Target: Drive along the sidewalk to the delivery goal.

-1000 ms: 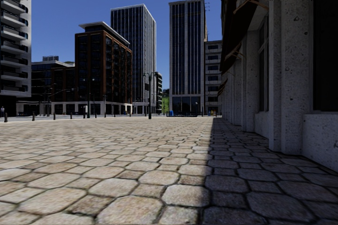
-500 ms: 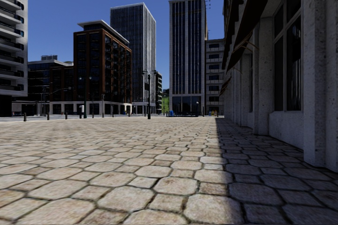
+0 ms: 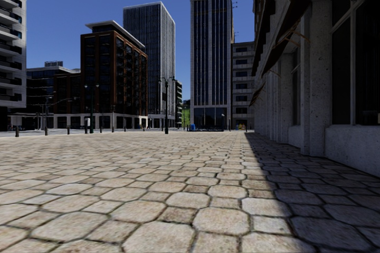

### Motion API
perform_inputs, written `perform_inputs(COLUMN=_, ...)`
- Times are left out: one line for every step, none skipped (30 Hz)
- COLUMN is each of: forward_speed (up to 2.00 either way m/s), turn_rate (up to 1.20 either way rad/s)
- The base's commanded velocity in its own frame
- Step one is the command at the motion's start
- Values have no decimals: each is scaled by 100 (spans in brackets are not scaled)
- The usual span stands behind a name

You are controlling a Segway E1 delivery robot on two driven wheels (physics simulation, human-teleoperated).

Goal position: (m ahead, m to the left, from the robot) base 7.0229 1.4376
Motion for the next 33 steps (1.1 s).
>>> perform_inputs(forward_speed=200, turn_rate=0)
perform_inputs(forward_speed=200, turn_rate=0)
perform_inputs(forward_speed=200, turn_rate=0)
perform_inputs(forward_speed=200, turn_rate=0)
perform_inputs(forward_speed=200, turn_rate=0)
perform_inputs(forward_speed=200, turn_rate=0)
perform_inputs(forward_speed=200, turn_rate=1)
perform_inputs(forward_speed=200, turn_rate=4)
perform_inputs(forward_speed=200, turn_rate=6)
perform_inputs(forward_speed=200, turn_rate=8)
perform_inputs(forward_speed=200, turn_rate=10)
perform_inputs(forward_speed=200, turn_rate=14)
perform_inputs(forward_speed=200, turn_rate=17)
perform_inputs(forward_speed=200, turn_rate=21)
perform_inputs(forward_speed=200, turn_rate=21)
perform_inputs(forward_speed=200, turn_rate=29)
perform_inputs(forward_speed=200, turn_rate=29)
perform_inputs(forward_speed=200, turn_rate=30)
perform_inputs(forward_speed=200, turn_rate=31)
perform_inputs(forward_speed=200, turn_rate=31)
perform_inputs(forward_speed=200, turn_rate=31)
perform_inputs(forward_speed=200, turn_rate=31)
perform_inputs(forward_speed=200, turn_rate=31)
perform_inputs(forward_speed=200, turn_rate=31)
perform_inputs(forward_speed=200, turn_rate=31)
perform_inputs(forward_speed=200, turn_rate=31)
perform_inputs(forward_speed=200, turn_rate=31)
perform_inputs(forward_speed=200, turn_rate=31)
perform_inputs(forward_speed=200, turn_rate=31)
perform_inputs(forward_speed=200, turn_rate=31)
perform_inputs(forward_speed=200, turn_rate=31)
perform_inputs(forward_speed=200, turn_rate=31)
perform_inputs(forward_speed=200, turn_rate=31)
